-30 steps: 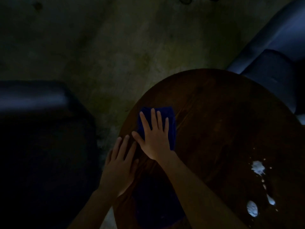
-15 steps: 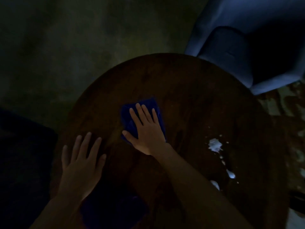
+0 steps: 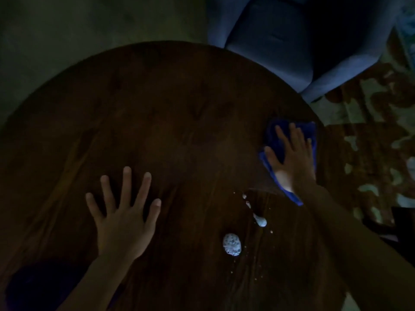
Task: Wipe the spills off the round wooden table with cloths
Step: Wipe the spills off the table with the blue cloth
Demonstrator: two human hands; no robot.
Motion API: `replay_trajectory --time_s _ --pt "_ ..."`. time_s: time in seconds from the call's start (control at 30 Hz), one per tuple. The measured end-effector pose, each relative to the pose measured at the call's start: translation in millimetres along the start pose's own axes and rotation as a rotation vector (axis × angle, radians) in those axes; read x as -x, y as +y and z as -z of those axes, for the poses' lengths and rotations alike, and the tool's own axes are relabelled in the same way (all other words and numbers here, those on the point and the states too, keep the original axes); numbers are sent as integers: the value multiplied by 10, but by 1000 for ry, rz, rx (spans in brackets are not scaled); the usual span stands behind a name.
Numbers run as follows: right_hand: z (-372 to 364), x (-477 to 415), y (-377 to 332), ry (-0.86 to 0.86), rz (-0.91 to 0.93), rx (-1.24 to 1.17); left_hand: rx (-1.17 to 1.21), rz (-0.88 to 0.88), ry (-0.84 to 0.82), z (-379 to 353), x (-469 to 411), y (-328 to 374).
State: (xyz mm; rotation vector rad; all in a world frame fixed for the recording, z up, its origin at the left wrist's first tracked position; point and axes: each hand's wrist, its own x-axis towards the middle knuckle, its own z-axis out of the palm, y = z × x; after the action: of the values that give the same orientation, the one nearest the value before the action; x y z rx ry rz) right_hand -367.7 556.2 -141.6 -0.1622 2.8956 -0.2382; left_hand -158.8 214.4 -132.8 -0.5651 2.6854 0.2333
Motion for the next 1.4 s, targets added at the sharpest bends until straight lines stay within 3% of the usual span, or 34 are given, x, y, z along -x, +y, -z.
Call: replay_trajectory --time_s 0.13,0.37,0.43,0.6,0.7,0.77,0.97,1.13,1.27,1.4 --pt "19 72 354 24 -127 -21 -19 12 -7 35 -23 -22" --pt "-45 -60 -194 40 -189 25 -29 32 -13 24 -51 -48" --pt "-72 -86 -634 18 -32 39 -35 29 -7 20 -44 -44" --pt "-360 299 -1613 -110 666 77 -30 82 -8 -23 -52 -45" --pt "-414 366 -1589 -185 942 185 -57 112 -15 -56 -74 -44" --pt "-323 120 -1377 -153 984 208 -47 115 -30 -61 -91 -59" --pt "59 -356 5 -69 380 116 -12 51 -46 -30 -50 -61" --pt "118 172 931 -48 151 57 43 53 -39 -77 -69 -110" --pt "22 823 1044 -47 20 2 -2 22 -83 -119 -94 -175" --pt "-161 1397 549 -25 -189 -12 6 11 -78 -156 -122 -205"
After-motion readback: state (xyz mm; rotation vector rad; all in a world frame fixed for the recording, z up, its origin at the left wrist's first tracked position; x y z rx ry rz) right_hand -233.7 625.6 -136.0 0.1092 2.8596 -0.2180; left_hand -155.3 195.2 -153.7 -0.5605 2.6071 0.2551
